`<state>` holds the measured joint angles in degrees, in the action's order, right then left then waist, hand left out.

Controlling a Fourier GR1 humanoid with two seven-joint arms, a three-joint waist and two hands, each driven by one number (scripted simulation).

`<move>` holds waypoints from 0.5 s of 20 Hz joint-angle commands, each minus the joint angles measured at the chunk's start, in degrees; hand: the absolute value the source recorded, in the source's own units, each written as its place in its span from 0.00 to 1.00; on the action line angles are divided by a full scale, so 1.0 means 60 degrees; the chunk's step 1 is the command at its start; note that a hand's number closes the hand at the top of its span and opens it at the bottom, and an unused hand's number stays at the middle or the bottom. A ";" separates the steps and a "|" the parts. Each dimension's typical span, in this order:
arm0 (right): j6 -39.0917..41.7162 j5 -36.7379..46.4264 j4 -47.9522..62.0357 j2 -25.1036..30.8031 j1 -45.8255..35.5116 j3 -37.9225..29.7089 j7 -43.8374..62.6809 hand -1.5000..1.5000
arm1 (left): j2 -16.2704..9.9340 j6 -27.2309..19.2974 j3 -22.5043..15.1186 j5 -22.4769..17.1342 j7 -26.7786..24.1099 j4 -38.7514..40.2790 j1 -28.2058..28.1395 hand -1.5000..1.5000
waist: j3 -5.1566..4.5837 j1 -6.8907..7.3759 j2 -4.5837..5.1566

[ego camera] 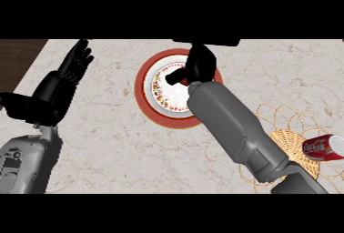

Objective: Pick the bell pepper from the placemat and place it in the plate

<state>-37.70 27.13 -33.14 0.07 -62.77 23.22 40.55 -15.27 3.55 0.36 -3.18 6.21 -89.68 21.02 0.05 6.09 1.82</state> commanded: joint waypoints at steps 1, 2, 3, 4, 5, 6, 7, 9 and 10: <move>-0.1173 -0.0895 0.0107 -0.0011 0.0069 0.0056 -0.0954 0.00 | -0.0036 0.0006 0.0051 -0.0070 0.0395 -0.0068 0.0430 0.50 | 0.0007 0.0154 0.0015; -0.1674 -0.0945 0.0064 -0.0011 0.0149 0.0071 -0.1123 0.00 | -0.0159 0.0094 0.0217 -0.0153 0.0305 0.0043 0.0418 0.50 | 0.0003 0.0067 -0.0010; -0.1938 -0.0970 0.0004 -0.0011 -0.0156 0.0084 -0.1168 0.00 | 0.0259 -0.0155 -0.0235 0.0181 0.0199 0.0106 0.0349 0.50 | 0.0002 0.0025 -0.0011; -0.2353 -0.1159 0.0000 -0.0011 -0.0001 -0.0063 -0.1420 0.00 | -0.0132 0.0100 0.0187 -0.0079 0.0087 0.0094 0.0219 0.50 | 0.0000 0.0084 -0.0008; -0.2762 -0.1177 0.0091 -0.0011 0.0207 -0.0230 -0.1933 0.00 | 0.0135 -0.0130 -0.0036 0.0088 0.0159 -0.0007 0.0138 0.50 | 0.0007 0.0000 -0.0002; -0.2868 -0.1350 0.0089 -0.0011 -0.0002 -0.0331 -0.1881 0.00 | 0.0078 -0.0091 0.0090 0.0062 0.0060 0.0272 0.0296 0.50 | 0.0000 -0.0173 -0.0039; -0.2670 -0.1692 0.0082 -0.0011 -0.0343 -0.0859 -0.2209 0.00 | 0.0046 -0.0002 0.0010 0.0052 -0.0029 -0.0109 -0.0066 0.50 | 0.0006 -0.0042 -0.0027; -0.3042 -0.2383 -0.0636 -0.0011 -0.0017 -0.0659 -0.2467 0.00 | 0.0101 -0.0127 0.0120 0.0155 -0.0268 0.0264 -0.0023 0.50 | 0.0001 -0.0214 -0.0084; -0.3131 -0.2507 -0.0476 -0.0011 -0.0029 -0.0992 -0.2976 0.00 | 0.0014 0.0033 0.0219 -0.0123 0.0078 0.0016 -0.0076 0.50 | 0.0005 -0.0219 -0.0086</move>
<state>-51.76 16.62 -34.56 0.17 -62.92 19.96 27.44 -15.01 3.31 0.93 -3.08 6.37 -89.35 21.36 0.07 5.59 1.55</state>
